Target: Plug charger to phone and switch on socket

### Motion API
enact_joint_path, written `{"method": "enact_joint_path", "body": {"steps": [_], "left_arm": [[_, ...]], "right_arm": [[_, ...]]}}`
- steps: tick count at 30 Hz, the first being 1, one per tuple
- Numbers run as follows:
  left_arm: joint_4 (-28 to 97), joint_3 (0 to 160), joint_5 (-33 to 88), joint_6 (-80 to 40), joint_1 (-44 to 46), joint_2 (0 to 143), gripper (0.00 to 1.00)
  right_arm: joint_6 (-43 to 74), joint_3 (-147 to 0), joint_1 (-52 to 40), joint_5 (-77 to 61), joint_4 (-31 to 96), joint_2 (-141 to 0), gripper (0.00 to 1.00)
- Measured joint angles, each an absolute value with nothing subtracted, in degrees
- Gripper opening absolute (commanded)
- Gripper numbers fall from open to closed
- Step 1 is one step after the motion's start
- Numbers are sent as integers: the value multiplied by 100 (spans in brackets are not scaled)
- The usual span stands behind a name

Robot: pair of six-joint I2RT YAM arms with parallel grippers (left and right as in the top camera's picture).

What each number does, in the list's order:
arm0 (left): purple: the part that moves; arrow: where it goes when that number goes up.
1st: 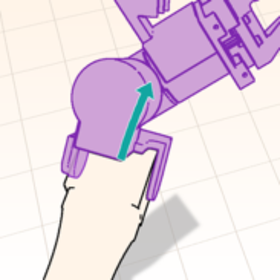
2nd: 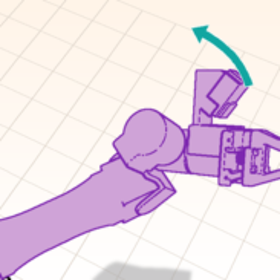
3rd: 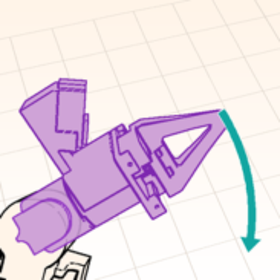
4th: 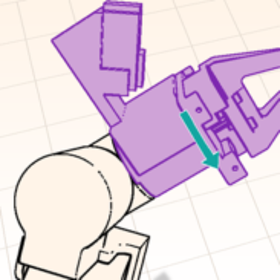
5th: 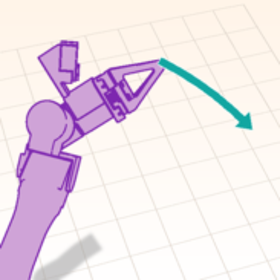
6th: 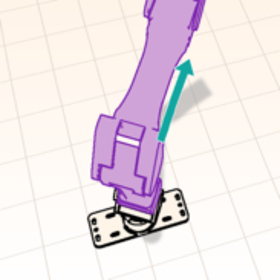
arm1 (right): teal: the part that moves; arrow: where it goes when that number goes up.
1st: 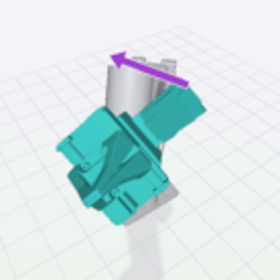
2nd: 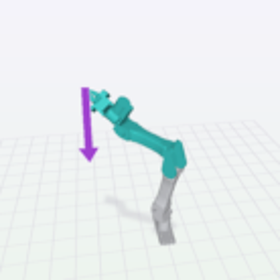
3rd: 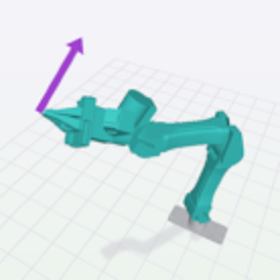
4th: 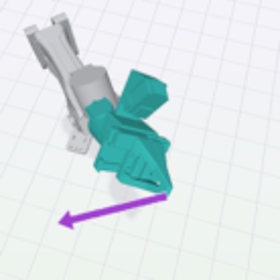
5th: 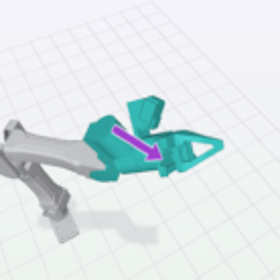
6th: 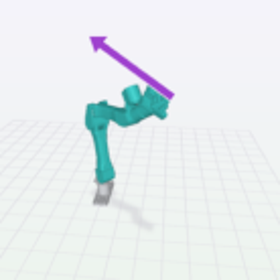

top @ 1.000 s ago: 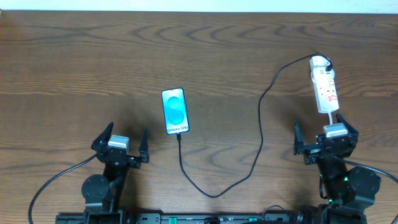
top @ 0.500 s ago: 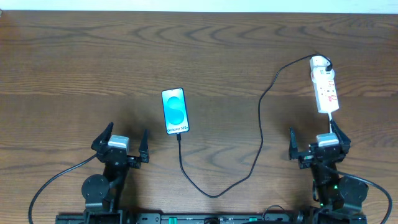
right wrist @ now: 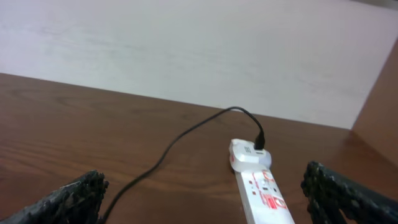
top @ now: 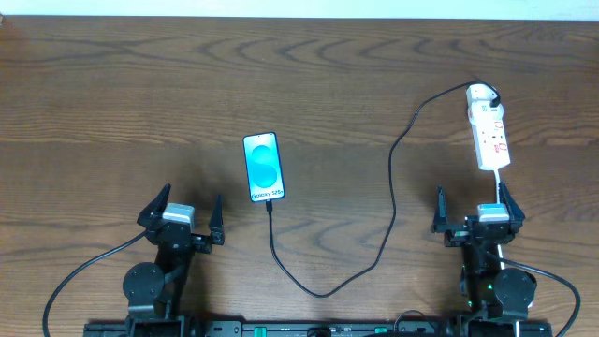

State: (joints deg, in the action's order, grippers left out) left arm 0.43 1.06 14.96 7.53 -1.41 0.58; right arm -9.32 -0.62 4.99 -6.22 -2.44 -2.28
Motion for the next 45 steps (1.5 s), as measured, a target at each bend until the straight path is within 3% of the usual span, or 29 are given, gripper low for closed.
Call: {"method": "enact_joint_path", "body": {"steps": [11, 45], "left_arm": [[43, 106, 1494, 755, -141, 58, 94], [45, 106, 1494, 753, -141, 58, 94]], "right_arm": [[-541, -45, 152, 193, 368, -215, 99], [-401, -40, 239, 235, 386, -132, 99]]}}
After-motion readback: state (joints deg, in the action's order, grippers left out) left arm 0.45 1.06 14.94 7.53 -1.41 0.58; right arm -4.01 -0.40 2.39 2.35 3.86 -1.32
